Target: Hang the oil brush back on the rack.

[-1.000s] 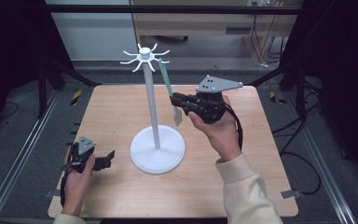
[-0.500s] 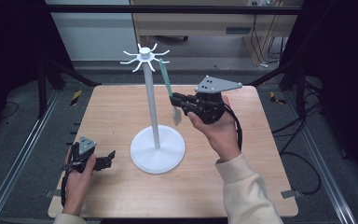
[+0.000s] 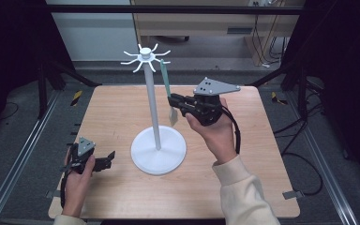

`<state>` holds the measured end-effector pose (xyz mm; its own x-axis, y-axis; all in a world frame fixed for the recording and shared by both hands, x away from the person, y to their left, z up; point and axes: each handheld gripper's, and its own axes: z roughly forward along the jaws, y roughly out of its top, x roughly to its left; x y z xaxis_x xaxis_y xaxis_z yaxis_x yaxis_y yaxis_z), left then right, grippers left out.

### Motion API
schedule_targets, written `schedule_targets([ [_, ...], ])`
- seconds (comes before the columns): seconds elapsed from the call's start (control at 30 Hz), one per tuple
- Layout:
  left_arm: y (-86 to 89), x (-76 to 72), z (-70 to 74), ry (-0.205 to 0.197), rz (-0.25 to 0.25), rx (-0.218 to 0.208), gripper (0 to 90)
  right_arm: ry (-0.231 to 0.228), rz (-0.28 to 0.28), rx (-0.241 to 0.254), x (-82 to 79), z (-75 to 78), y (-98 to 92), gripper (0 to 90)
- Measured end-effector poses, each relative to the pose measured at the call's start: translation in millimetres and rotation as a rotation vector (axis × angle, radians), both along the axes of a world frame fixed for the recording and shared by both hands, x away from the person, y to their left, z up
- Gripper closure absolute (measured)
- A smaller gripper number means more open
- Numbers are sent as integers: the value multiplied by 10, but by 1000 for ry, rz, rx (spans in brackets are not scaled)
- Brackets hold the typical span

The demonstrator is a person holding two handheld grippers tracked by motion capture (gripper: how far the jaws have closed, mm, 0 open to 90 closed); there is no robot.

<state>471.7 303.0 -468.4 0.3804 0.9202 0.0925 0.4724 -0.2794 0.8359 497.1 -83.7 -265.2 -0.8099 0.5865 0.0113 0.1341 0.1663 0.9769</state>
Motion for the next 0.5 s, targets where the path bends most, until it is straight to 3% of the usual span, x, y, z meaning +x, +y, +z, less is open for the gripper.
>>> schedule_targets([
  [0.5,3,1,-1,0,2,2,24,4,9,5,9,-8,27,813],
])
